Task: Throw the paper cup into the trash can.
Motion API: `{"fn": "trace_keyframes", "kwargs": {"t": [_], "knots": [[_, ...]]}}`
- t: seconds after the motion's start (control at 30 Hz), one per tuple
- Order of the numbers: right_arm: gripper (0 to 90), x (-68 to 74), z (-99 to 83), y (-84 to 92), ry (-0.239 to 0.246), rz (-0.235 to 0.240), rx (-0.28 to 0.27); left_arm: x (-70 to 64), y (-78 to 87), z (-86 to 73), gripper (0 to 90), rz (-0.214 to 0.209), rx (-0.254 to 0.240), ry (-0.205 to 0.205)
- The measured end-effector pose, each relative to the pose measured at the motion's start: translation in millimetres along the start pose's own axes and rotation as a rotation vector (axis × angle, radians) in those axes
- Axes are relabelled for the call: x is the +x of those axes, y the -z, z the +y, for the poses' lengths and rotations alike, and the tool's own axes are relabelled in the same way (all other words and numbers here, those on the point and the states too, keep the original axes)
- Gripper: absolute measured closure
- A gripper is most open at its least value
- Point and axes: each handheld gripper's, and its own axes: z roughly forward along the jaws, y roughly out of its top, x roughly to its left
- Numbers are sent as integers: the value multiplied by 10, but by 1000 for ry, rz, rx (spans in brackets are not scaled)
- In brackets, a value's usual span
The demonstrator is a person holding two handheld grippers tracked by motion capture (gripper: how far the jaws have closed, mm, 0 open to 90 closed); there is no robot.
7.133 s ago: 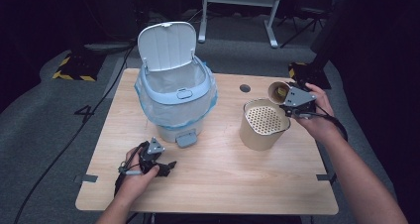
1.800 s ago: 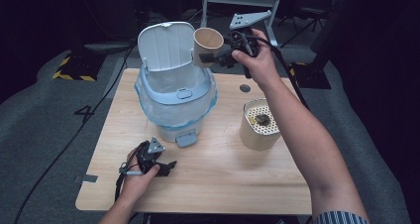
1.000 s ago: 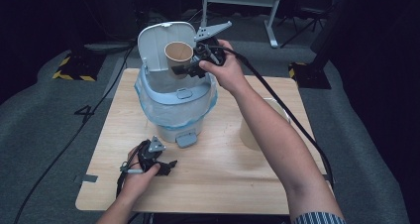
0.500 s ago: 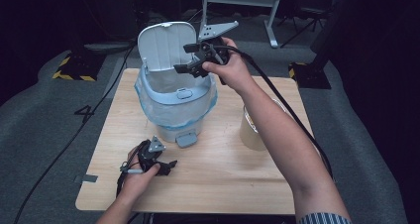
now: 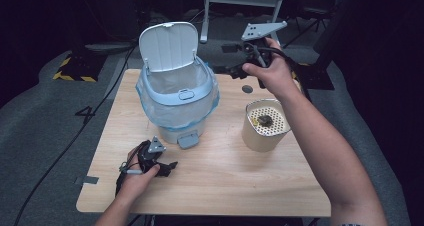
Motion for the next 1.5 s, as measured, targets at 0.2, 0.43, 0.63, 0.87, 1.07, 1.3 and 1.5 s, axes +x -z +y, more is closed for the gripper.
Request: {"fn": "trace_keyframes", "kwargs": {"t": [0.2, 0.43, 0.63, 0.87, 1.07, 1.3, 1.5], "knots": [[212, -19, -129, 352, -1, -38, 10, 35, 16, -16, 137, -4, -1, -4], [217, -57, -251, 686, -20, -82, 15, 52, 27, -24, 137, -1, 0, -7], [232, -71, -391, 948, -51, -111, 32, 66, 37, -36, 137, -2, -2, -3], [238, -9, -645, 1217, -92, -124, 55, 97, 59, -60, 139, -4, -3, -11], [241, 37, -902, 1414, -124, -147, 74, 100, 61, -60, 138, -3, -1, -10], [241, 118, -1249, 1576, -155, -172, 124, 107, 62, -60, 138, 17, -2, 12], [236, 193, -1537, 1664, -169, -193, 168, 112, 64, -63, 138, 30, -3, 30]]}}
